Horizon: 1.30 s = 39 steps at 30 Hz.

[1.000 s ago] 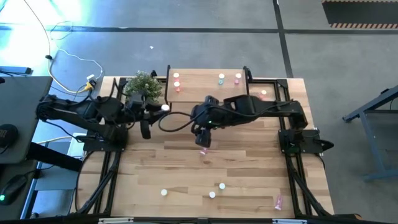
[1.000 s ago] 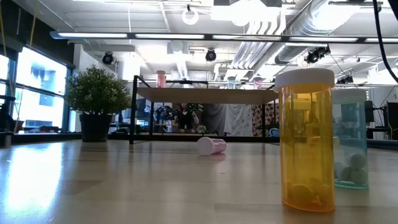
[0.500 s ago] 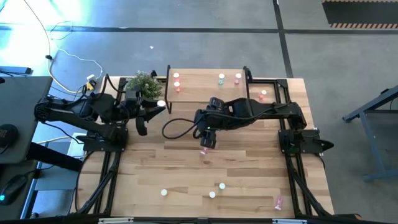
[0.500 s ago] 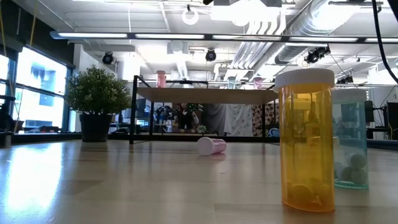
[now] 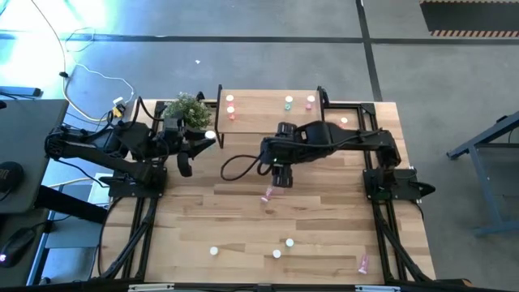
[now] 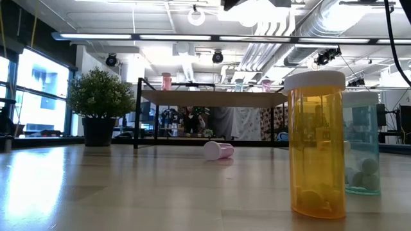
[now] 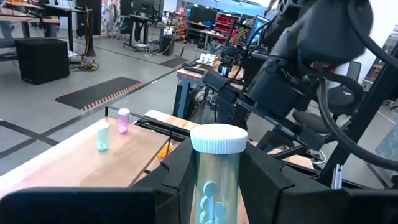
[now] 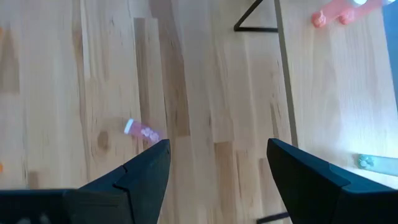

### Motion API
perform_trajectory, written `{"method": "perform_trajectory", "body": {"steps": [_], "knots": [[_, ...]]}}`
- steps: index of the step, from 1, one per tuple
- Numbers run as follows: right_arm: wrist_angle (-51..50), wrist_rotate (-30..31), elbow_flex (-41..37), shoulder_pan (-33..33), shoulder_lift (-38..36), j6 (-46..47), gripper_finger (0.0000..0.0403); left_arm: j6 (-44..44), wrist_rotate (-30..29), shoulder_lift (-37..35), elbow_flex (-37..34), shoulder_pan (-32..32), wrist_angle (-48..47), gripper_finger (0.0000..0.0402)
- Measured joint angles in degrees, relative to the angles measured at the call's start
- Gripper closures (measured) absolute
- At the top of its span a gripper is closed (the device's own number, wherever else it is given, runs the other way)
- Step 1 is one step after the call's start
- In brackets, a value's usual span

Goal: Pick and place medicine bottles onto shelf by color
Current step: Put the left blue pill bottle on the shelf aligned with the other blue pill bottle

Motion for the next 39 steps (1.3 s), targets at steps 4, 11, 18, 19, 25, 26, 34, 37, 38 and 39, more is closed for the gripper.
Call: {"method": "perform_trajectory", "body": {"steps": [4,11,18,19,25,26,34,37,38,39], "knots": [[-0.4,-1.8,-1.4,-1.5,-2.2,-1.8,0.0144,0.0,-0.2,0.0,0.0,0.0,0.0,0.0309],[24.5,-6.0,-34.0,-4.0,-22.4,-2.4,0.0144,0.9,-0.5,0.0,0.0,0.0,0.0,0.0309],[49.6,-9.4,-53.4,-7.1,-38.9,0.7,0.0144,-0.4,-3.5,0.3,0.0,0.0,0.1,0.0309],[53.2,-8.7,-55.2,-7.3,-40.1,0.9,0.0144,-0.4,-3.7,0.6,0.0,0.0,0.2,0.0309],[70.8,-8.2,-63.0,-8.7,-42.4,4.8,0.0144,0.7,-3.8,3.5,0.0,0.0,4.6,0.0309],[74.2,-8.7,-63.9,-8.7,-42.0,5.4,0.0144,1.3,-3.8,4.2,0.0,0.0,6.1,0.0309],[89.9,-12.4,-66.8,-8.0,-36.8,5.7,0.0144,5.7,-2.0,9.1,0.0,0.0,16.7,0.0309],[94.9,-15.2,-66.8,-8.0,-34.1,4.1,0.0144,6.4,-1.4,10.5,0.0,0.0,19.7,0.0309],[96.7,-16.2,-66.8,-7.9,-33.5,3.8,0.0144,6.5,-1.3,10.9,0.0,0.0,20.3,0.0309],[98.2,-17.1,-66.8,-7.9,-33.0,3.7,0.0144,6.4,-1.1,11.3,0.0,0.0,21.1,0.0309]]}}
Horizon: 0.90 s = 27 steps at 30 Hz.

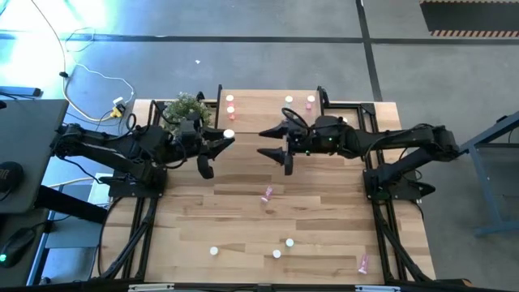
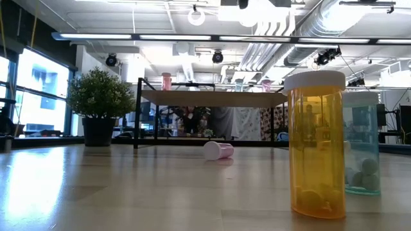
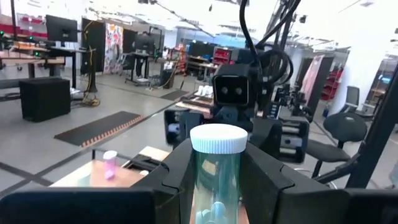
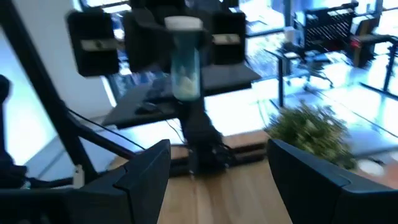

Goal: Pick and place medicine bottles onto shelf by color
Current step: Put the left blue pill bottle on the shelf aligned with the other blue pill bottle

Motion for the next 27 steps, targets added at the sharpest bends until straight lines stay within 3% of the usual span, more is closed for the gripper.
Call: {"method": "perform_trajectory", "body": {"steps": [8,27], "knots": [[8.8,-5.2,0.0,0.0,2.4,1.4,0.0144,0.0,1.6,3.0,0.0,0.0,5.3,0.0309],[8.9,-10.4,0.0,-0.2,2.6,2.0,0.0146,-0.8,5.7,12.7,0.0,0.0,19.3,0.0309]]}}
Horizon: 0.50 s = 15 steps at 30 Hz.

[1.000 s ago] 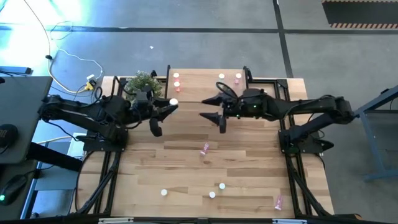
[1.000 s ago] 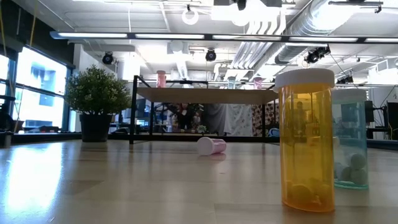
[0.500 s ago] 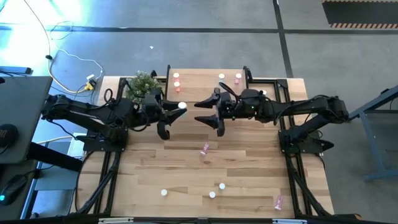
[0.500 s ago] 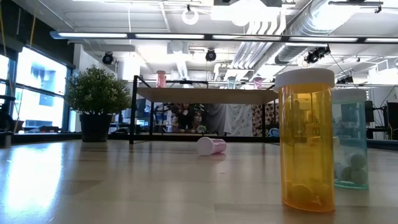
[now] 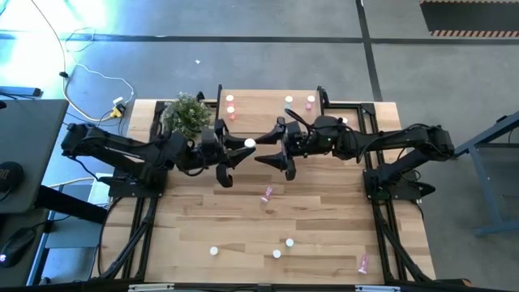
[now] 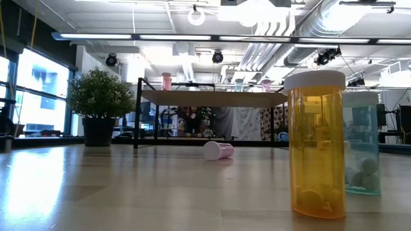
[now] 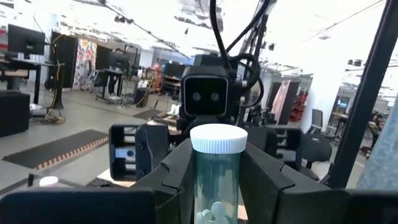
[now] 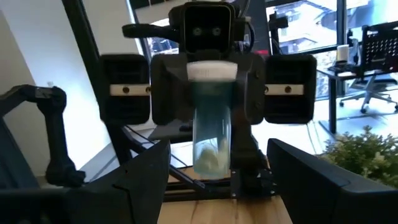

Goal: Pick and place medicine bottles onto shelf by color
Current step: Put the left blue pill bottle on the shelf aligned with the other blue pill bottle

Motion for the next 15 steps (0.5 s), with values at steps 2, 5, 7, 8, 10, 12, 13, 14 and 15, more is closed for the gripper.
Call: {"method": "perform_trajectory", "body": {"steps": [2,5,7,8,10,12,13,14,15], "knots": [[0.0,-0.3,0.0,0.0,0.0,0.9,0.0154,-0.2,0.0,0.9,0.0,0.0,1.3,0.0309],[-0.3,-1.2,0.0,-0.1,0.0,1.1,0.0175,-0.5,0.0,2.0,0.0,0.0,3.2,0.0309],[-0.4,-1.7,0.0,-0.1,0.0,1.7,0.0191,-0.8,0.0,2.6,0.0,0.0,4.2,0.0309],[-0.4,-2.1,0.0,-0.1,0.0,2.0,0.0198,-0.8,0.0,2.7,0.0,0.0,4.4,0.0309],[-0.4,-2.5,0.0,-0.1,0.0,2.0,0.0210,-0.8,-0.1,3.0,0.0,0.0,4.8,0.0309],[-0.5,-2.6,0.0,-0.1,0.0,2.2,0.0220,-1.2,-0.1,3.3,0.0,0.0,4.7,0.0309],[-0.4,-2.6,0.0,-0.1,0.0,2.5,0.0223,-1.2,-0.1,3.4,0.0,0.0,4.6,0.0309],[-0.4,-2.6,0.0,-0.1,0.0,3.0,0.0226,-1.2,-0.2,3.4,0.0,0.0,4.6,0.0309],[-0.4,-2.6,0.0,-0.1,0.0,3.3,0.0228,-1.5,-0.2,3.5,0.0,0.0,4.9,0.0309]]}}
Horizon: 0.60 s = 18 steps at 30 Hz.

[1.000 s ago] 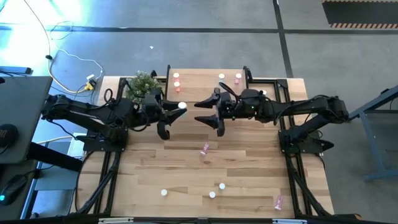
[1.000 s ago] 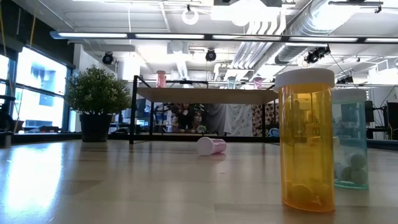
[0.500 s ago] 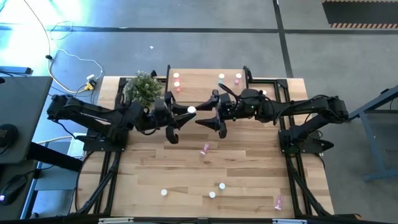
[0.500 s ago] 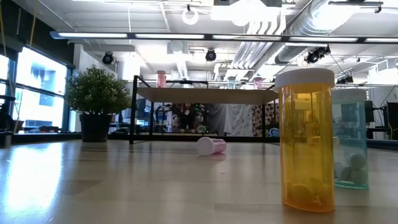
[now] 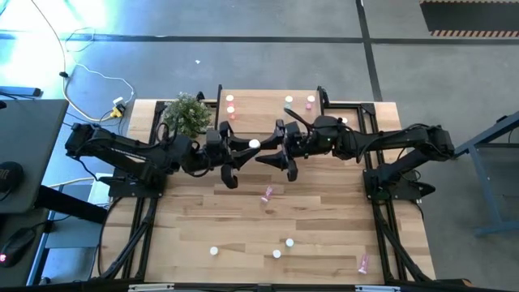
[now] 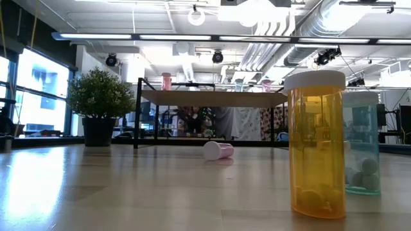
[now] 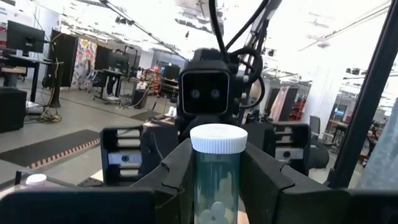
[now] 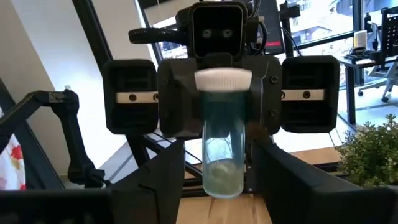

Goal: Pick and place medicine bottles onto shelf by color
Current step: Put the left blue pill bottle on the shelf aligned with the other blue pill bottle

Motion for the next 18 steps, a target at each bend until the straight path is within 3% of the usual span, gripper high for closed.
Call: {"method": "perform_trajectory", "body": {"steps": [9,18], "knots": [[0.4,-0.2,0.0,0.0,0.0,2.7,0.0234,-1.2,-1.4,0.3,0.0,0.0,0.2,0.0309],[1.6,0.2,0.1,-0.3,1.4,6.3,0.0269,-3.1,-1.5,0.3,0.0,1.2,0.6,0.0309]]}}
